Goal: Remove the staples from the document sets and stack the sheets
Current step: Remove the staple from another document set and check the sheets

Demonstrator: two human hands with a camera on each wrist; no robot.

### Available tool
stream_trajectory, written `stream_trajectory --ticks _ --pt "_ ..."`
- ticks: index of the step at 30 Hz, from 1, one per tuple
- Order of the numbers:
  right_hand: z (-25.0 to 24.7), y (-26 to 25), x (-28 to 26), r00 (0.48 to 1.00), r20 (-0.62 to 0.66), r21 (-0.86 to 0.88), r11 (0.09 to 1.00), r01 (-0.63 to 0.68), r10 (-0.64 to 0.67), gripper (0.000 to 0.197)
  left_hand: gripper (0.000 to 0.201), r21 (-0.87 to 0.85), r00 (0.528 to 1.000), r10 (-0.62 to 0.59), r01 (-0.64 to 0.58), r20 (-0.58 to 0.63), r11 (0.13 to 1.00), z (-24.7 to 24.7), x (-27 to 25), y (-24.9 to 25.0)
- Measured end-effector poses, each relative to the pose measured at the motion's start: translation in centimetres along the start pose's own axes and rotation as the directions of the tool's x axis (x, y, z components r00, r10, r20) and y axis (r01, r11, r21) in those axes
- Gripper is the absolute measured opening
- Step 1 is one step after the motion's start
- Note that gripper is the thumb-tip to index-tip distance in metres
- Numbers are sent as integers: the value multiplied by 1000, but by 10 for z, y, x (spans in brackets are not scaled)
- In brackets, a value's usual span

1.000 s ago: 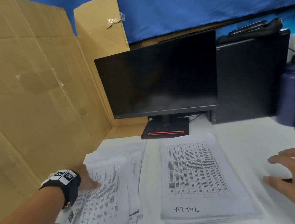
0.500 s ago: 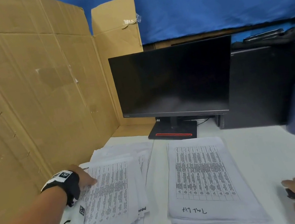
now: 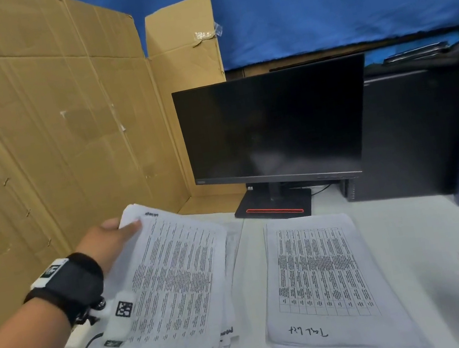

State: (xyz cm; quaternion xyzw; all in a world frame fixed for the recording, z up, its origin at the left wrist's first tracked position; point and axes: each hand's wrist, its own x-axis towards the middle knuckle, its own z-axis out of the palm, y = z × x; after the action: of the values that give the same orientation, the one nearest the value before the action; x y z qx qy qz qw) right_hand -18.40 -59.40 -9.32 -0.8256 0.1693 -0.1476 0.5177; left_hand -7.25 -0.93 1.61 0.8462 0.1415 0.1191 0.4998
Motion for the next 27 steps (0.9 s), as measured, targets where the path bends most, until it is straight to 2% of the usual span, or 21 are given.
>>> stream_trajectory --ticks 2,3,5,6,7,8,9,10,12,13,14,17,20,22,24,25,27 --pt "4 -23 -22 992 125 211 978 2 -30 14 30 -138 998 48 -41 48 990 -9 -17 25" --pt "3 -36 -30 982 187 357 933 -34 -36 12 30 -205 994 81 -64 72 977 -12 -26 39" --pt "-7 -54 -37 978 210 482 870 -107 5 78 29 -320 985 143 -107 93 941 -15 -48 69" --pt "-9 -59 -40 985 168 506 856 -108 25 92 26 -366 980 174 -128 95 922 -15 -56 81" --pt "-8 -65 -44 991 134 487 870 -78 14 81 22 -404 973 206 -148 106 903 -15 -64 91" --pt "-8 -70 -48 988 150 490 870 -43 -35 55 18 -429 967 224 -151 125 891 -14 -71 99" --pt "-6 -75 -48 986 142 465 885 6 -82 36 16 -445 959 238 -148 154 883 -12 -78 105" --pt "-8 -86 -50 990 106 393 918 47 -96 36 18 -460 947 258 -145 192 876 -8 -87 111" --pt "-15 -102 -64 978 66 319 933 167 -198 78 24 -484 912 296 -130 285 866 4 -108 122" --pt "-17 -105 -68 967 56 286 932 224 -249 90 26 -493 892 321 -134 318 860 12 -119 125" --pt "-19 -111 -77 962 19 240 935 260 -273 91 26 -510 877 349 -146 329 848 23 -131 126" --pt "-20 -135 -106 950 -46 100 944 314 -310 79 21 -516 852 385 -165 355 841 61 -160 117" --pt "-23 -146 -121 935 -62 -2 937 349 -349 79 15 -523 833 357 -98 423 847 97 -184 101" --pt "-24 -149 -129 917 -61 -215 902 375 -395 62 23 -528 822 351 -73 448 846 119 -196 87" --pt "-16 -155 -137 876 -76 -389 823 413 -476 43 28 -521 799 366 -78 477 850 137 -207 77" --pt "-11 -159 -141 875 -45 -424 803 419 -481 40 27 -519 788 370 -76 492 851 144 -212 72" --pt "-2 -165 -146 912 114 -357 841 407 -393 37 24 -523 764 377 -62 523 850 157 -223 67"
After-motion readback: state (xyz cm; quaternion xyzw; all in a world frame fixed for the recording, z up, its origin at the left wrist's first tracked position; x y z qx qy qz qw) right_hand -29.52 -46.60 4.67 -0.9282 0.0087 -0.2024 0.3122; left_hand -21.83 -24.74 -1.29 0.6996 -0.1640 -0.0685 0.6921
